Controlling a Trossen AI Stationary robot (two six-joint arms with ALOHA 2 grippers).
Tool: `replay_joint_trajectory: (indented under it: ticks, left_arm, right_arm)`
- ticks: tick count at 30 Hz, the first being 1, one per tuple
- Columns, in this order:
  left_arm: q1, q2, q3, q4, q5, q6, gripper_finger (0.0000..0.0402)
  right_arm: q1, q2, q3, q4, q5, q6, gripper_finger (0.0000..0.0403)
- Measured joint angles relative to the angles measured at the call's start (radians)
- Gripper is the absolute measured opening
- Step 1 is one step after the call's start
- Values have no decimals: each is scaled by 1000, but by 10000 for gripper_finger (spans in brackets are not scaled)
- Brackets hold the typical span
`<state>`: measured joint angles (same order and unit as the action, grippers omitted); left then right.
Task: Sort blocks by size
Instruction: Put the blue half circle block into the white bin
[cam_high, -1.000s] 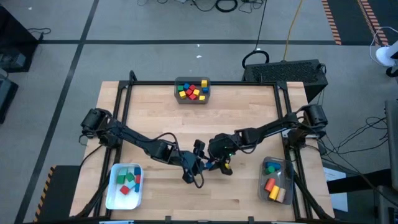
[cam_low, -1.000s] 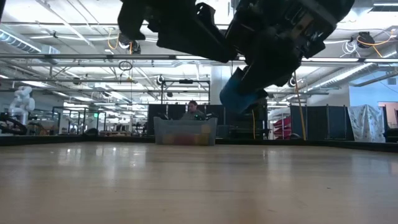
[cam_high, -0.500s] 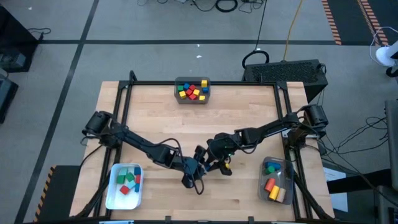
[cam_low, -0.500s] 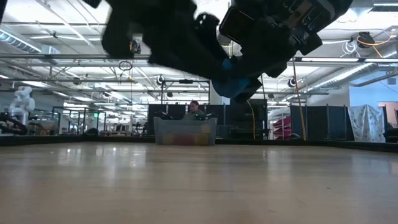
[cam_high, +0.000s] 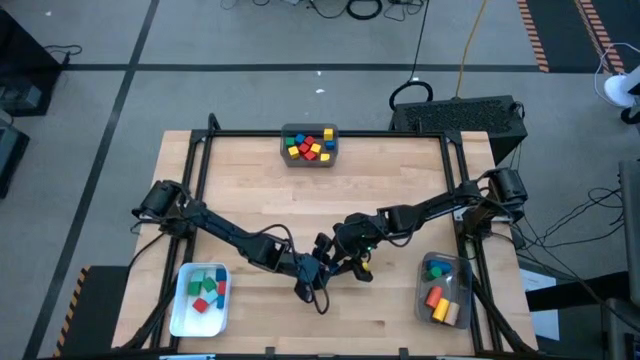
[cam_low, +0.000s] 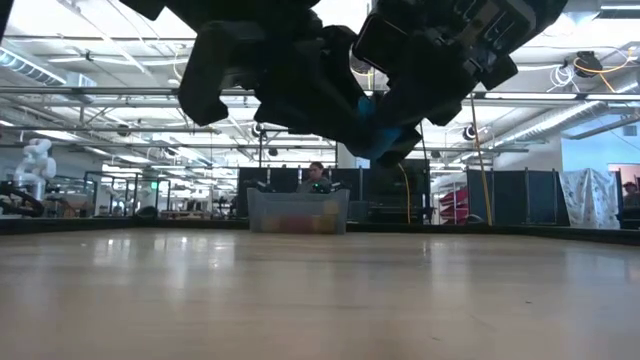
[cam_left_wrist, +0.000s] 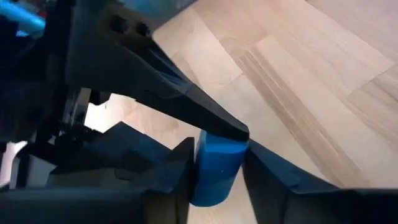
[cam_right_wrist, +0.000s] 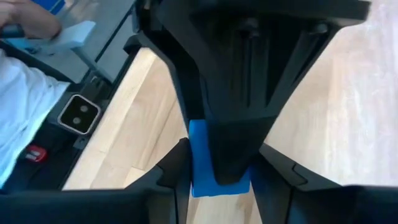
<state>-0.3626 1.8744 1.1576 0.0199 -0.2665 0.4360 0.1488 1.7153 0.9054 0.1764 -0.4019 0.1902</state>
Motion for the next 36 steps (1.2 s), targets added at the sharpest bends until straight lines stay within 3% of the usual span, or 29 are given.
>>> replay_joint_trajectory:
  ticks: [3, 14, 23, 27, 36]
  left_arm:
    - [-1, 0, 0, -2, 7, 21, 96]
    - [0, 0, 0, 2, 8, 7, 96]
    - [-4, -5, 0, -10, -18, -62, 92]
    - [-13, -34, 0, -60, -63, -93, 92]
    - [-78, -136, 0, -321, -146, -322, 92]
  right_arm:
    - [0, 0, 0, 0, -17, 1, 116]
    - [-1, 0, 1, 3, -34, 5, 119]
    - [-11, -2, 6, -60, -46, -23, 173]
    - [-26, -2, 5, -138, -33, -22, 184]
    - [-30, -2, 4, -208, -16, -21, 187]
